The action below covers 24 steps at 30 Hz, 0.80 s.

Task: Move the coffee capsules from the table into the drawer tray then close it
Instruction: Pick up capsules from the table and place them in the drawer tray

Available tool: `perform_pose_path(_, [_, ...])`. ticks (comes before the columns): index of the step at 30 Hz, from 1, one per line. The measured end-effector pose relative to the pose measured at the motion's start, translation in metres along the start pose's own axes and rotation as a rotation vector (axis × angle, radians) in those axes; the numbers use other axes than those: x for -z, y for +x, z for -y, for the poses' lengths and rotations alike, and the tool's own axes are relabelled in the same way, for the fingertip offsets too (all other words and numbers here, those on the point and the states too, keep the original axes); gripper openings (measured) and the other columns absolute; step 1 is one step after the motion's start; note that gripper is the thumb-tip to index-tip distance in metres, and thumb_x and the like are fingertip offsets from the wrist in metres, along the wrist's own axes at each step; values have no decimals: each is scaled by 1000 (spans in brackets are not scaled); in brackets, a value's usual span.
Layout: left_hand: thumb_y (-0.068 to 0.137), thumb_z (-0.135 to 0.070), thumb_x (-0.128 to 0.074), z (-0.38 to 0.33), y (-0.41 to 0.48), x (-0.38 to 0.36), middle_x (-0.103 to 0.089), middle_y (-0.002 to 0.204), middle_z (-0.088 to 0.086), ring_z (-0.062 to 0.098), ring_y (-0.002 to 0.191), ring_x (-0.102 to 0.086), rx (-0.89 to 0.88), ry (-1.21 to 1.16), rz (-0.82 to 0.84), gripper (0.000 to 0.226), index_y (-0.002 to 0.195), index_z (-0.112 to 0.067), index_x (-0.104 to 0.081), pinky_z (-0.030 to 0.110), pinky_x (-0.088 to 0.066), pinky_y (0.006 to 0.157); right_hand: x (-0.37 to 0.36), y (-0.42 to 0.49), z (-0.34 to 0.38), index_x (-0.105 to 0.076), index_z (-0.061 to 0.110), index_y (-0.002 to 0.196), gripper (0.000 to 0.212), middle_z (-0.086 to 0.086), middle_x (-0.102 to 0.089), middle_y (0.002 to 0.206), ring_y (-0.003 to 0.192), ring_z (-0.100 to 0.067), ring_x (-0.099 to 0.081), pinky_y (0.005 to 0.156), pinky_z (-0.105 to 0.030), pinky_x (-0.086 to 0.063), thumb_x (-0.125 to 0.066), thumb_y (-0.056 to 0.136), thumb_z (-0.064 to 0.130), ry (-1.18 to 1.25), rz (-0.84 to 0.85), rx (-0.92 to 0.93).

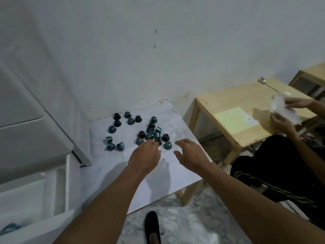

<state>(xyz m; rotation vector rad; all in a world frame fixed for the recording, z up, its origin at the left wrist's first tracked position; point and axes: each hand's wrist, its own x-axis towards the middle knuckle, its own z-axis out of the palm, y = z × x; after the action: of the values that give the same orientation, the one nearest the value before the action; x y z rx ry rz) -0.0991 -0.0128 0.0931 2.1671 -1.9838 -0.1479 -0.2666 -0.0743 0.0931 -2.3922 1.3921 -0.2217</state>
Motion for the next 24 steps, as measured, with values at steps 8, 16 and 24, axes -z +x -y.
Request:
perform_pose_path(8, [95, -26, -46, 33, 80, -47, -55, 119, 7, 24, 107, -57, -10, -50, 131, 25, 114, -13, -57, 32, -48, 82, -37, 73, -11, -58, 19, 126, 31, -4, -57, 130, 112, -24, -55, 92, -27, -44, -52, 95, 25, 64, 132, -106])
perform_pose_path(16, [97, -20, -45, 54, 122, -83, -51, 117, 9, 26, 102, -56, -141, 50, 299, 22, 116, -14, -53, 36, -52, 79, -74, 114, -16, -57, 19, 122, 28, -8, -58, 118, 99, -26, -57, 87, -32, -50, -49, 97, 26, 72, 250, -152])
perform_pose_path(24, [94, -18, -49, 58, 137, -97, -51, 117, 8, 25, 101, -58, -113, -26, 294, 24, 117, -15, -47, 34, -50, 73, -84, 134, -27, -63, 14, 113, 23, -8, -59, 105, 89, -25, -56, 79, -34, -50, -54, 93, 22, 19, 273, -105])
